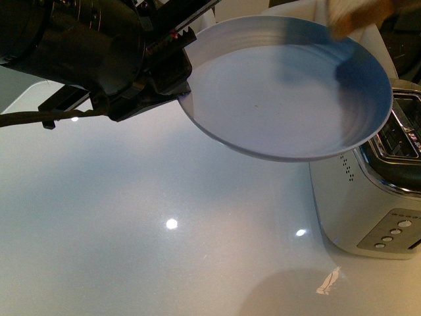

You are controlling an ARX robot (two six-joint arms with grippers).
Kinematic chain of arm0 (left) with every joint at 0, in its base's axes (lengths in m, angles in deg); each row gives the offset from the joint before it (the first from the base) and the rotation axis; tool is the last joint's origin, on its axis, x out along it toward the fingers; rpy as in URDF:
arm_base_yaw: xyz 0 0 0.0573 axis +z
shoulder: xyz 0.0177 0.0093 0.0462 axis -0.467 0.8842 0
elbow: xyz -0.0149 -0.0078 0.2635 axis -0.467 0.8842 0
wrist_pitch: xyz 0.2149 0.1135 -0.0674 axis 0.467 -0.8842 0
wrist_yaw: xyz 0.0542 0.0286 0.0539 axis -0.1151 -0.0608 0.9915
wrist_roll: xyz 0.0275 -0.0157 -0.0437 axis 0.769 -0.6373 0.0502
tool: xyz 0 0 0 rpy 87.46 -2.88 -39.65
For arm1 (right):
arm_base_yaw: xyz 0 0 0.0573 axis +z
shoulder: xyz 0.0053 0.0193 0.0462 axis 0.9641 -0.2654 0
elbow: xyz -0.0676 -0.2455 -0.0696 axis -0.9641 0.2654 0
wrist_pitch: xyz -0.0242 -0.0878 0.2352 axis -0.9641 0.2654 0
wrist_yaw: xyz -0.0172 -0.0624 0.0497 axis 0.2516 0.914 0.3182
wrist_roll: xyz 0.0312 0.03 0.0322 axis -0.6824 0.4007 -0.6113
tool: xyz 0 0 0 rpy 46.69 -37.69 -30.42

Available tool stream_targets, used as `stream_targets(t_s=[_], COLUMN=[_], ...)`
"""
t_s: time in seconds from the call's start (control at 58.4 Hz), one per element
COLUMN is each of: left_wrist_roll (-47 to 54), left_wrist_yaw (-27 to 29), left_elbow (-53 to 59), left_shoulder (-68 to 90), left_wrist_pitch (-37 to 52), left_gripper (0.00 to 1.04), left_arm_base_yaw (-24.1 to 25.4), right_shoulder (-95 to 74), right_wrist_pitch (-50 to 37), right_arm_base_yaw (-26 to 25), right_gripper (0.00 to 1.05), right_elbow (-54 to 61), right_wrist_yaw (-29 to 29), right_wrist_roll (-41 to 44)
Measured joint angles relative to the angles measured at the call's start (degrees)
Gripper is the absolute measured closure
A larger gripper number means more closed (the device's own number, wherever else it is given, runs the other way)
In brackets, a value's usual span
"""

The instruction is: Left arm holds plate, right arm toasts bread

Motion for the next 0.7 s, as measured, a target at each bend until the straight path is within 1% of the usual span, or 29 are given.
stream_targets(t_s=[0.086, 0.137, 0.206, 0.257, 0.308, 0.411, 0.514, 0.617, 0.702], left_wrist_roll=[0.0, 0.0, 0.0, 0.0, 0.0, 0.0, 0.0, 0.0, 0.0], left_wrist_yaw=[-0.1, -0.1, -0.1, -0.1, -0.1, -0.1, -0.1, -0.1, -0.1], left_elbow=[0.0, 0.0, 0.0, 0.0, 0.0, 0.0, 0.0, 0.0, 0.0], left_shoulder=[0.0, 0.0, 0.0, 0.0, 0.0, 0.0, 0.0, 0.0, 0.0], left_wrist_pitch=[0.0, 0.0, 0.0, 0.0, 0.0, 0.0, 0.0, 0.0, 0.0], left_gripper=[1.02, 1.02, 1.02, 1.02, 1.02, 1.02, 1.02, 1.02, 1.02], left_arm_base_yaw=[0.0, 0.0, 0.0, 0.0, 0.0, 0.0, 0.0, 0.0, 0.0], right_shoulder=[2.4, 2.6, 2.3, 1.6, 0.2, -3.0, -5.7, -8.7, -12.0], right_wrist_pitch=[4.8, 6.5, 9.2, 11.2, 11.6, 11.6, 11.1, 9.7, 7.6], right_arm_base_yaw=[-3.1, -4.2, -5.2, -5.5, -5.3, -3.1, -1.0, 1.3, 3.3], right_gripper=[1.02, 1.02, 1.02, 1.02, 1.02, 1.02, 1.02, 1.02, 1.02], right_elbow=[-4.7, -6.4, -9.2, -11.0, -12.3, -12.6, -11.8, -10.6, -9.5], right_wrist_yaw=[0.7, 1.1, 2.7, 4.3, 7.0, 12.8, 16.0, 18.3, 21.4], right_wrist_roll=[5.0, 7.6, 13.4, 17.8, 24.3, 34.5, 37.7, 38.6, 39.2])
